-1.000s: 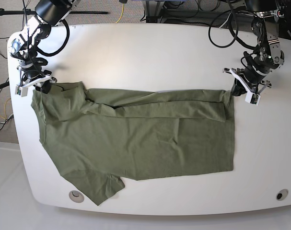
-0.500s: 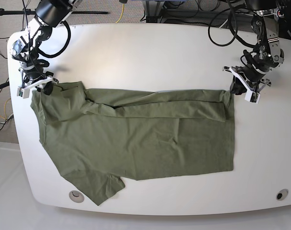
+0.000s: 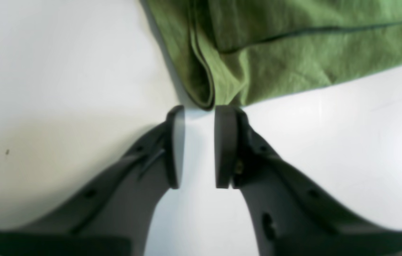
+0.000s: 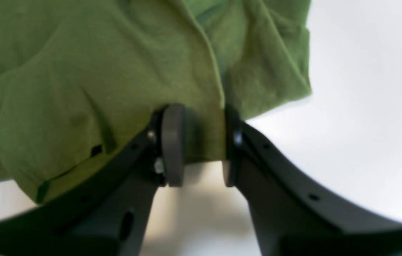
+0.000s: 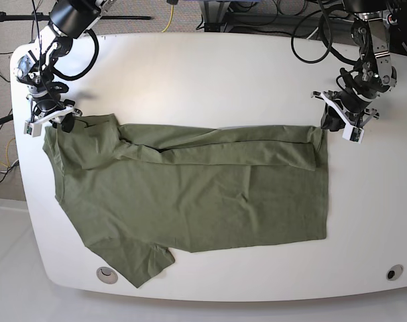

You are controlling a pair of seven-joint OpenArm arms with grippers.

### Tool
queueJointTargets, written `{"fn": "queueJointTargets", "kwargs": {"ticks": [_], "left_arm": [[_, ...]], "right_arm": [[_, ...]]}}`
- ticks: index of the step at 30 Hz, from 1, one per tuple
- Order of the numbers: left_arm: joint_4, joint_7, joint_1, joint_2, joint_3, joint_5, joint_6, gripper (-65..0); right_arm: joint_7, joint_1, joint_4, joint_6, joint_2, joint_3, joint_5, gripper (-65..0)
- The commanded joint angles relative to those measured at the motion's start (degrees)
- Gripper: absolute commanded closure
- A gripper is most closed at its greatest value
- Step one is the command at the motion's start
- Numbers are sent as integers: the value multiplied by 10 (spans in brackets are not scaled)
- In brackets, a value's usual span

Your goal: Fold the T-shirt properly

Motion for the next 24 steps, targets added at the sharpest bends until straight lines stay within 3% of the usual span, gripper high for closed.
{"fn": "queueJointTargets", "kwargs": {"ticks": [1, 11, 21, 24], "left_arm": [[9, -13, -4, -6, -5, -7, 1, -102], [8, -14, -3, -7, -2, -5, 2, -120], [6, -15, -5, -7, -3, -7, 0, -42], [7, -10, -8, -7, -3, -5, 1, -107]], "right_arm": [[3, 6, 8, 8, 10, 2, 8, -161], [1, 4, 18, 16, 3, -1, 3, -163], [2, 1, 28, 14, 1, 0, -3, -150], [4, 0, 19, 15, 1, 0, -1, -155]]}}
